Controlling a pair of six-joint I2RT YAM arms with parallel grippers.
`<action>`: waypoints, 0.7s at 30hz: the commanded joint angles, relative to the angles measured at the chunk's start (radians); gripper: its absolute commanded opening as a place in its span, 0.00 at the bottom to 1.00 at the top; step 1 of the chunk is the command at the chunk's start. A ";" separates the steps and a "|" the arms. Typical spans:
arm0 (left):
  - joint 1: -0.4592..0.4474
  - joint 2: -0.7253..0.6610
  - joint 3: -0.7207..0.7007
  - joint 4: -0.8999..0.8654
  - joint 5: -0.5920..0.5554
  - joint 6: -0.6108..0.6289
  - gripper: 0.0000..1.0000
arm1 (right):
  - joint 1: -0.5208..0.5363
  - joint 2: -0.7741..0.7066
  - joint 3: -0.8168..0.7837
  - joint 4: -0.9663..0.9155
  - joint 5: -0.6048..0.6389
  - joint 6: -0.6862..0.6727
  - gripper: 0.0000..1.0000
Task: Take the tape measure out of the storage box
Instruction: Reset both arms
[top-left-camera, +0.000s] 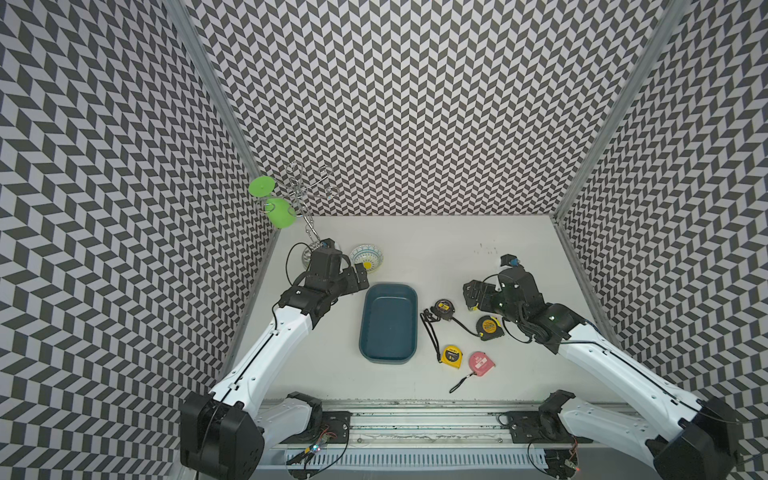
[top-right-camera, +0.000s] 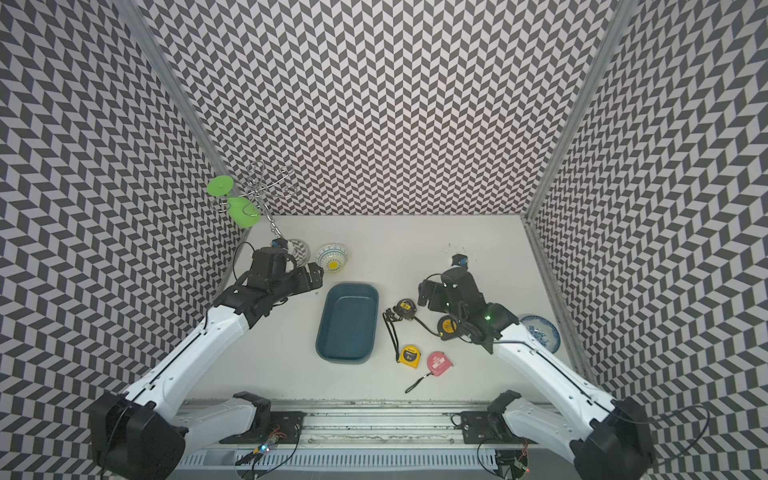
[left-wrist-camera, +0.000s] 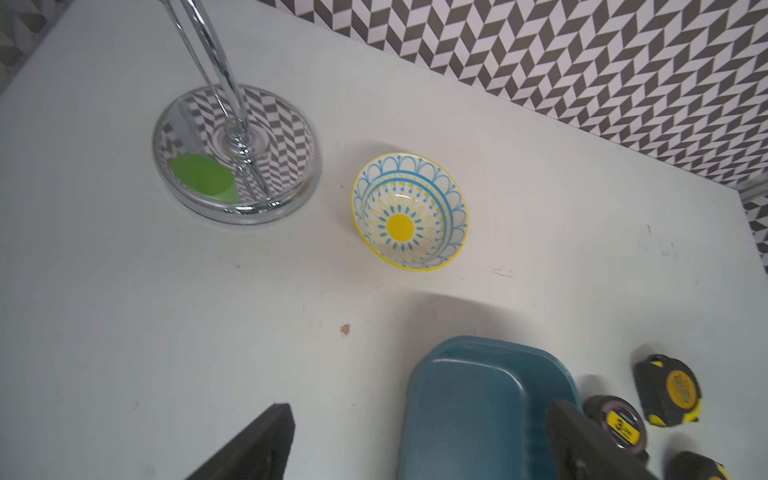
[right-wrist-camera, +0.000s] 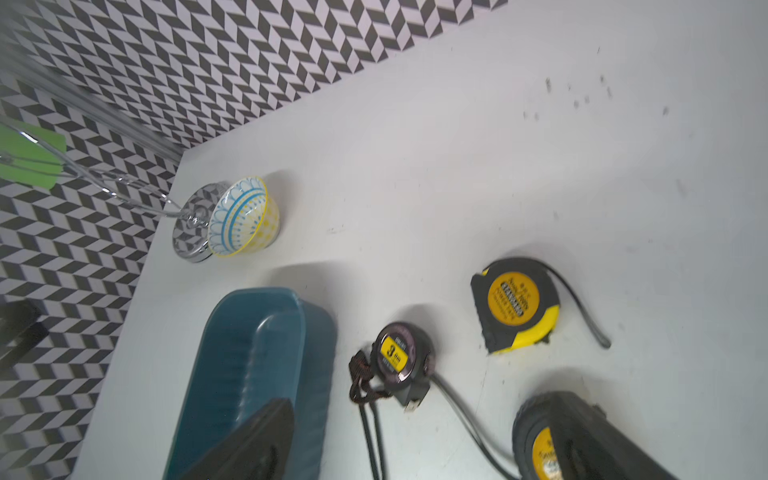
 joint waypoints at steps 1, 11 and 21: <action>0.053 -0.012 -0.070 0.218 0.018 0.106 1.00 | -0.085 0.024 -0.016 0.213 0.040 -0.172 1.00; 0.169 0.001 -0.366 0.713 0.017 0.220 1.00 | -0.312 0.081 -0.282 0.738 0.139 -0.432 0.99; 0.235 0.104 -0.483 1.021 -0.039 0.363 1.00 | -0.434 0.288 -0.434 1.213 0.098 -0.492 1.00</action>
